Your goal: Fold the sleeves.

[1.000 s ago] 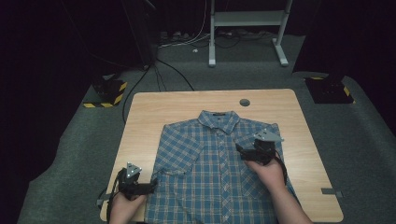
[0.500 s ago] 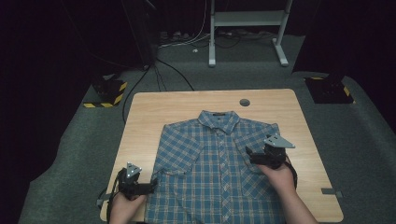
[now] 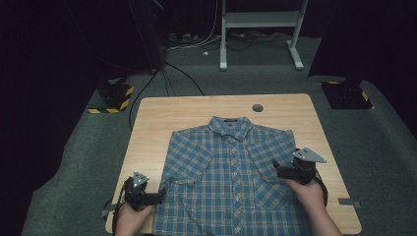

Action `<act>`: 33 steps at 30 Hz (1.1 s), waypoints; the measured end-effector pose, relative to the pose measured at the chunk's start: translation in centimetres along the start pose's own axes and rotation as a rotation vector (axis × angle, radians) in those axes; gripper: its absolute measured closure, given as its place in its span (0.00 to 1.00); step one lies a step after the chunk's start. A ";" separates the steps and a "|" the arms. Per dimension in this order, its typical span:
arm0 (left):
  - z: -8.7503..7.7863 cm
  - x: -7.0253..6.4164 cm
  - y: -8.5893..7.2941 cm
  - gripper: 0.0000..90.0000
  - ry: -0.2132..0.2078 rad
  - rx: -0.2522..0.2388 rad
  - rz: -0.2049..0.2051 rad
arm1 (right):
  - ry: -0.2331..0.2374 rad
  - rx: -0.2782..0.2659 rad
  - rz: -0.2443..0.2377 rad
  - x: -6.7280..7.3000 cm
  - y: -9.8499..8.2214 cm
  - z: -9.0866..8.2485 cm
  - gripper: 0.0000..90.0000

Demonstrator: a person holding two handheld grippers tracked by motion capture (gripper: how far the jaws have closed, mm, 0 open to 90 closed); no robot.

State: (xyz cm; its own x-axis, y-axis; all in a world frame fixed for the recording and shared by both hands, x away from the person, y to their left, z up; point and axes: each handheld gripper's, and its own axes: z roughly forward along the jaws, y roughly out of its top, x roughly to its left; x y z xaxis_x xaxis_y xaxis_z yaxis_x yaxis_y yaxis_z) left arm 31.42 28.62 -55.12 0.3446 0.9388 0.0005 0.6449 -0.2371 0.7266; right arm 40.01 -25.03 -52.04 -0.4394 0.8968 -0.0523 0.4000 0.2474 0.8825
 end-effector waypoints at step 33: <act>0.1 0.0 0.1 0.00 -0.007 0.000 0.007 | -0.076 0.173 0.085 -3.9 -6.2 -6.3 0.02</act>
State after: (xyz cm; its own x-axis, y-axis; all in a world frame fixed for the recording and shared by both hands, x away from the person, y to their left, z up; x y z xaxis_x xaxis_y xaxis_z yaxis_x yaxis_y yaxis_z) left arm 31.58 28.58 -55.12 0.3538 0.9353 0.0008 0.6427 -0.2437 0.7263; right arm 34.26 -32.38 -54.34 -0.3391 0.9405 -0.0215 0.5682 0.2230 0.7921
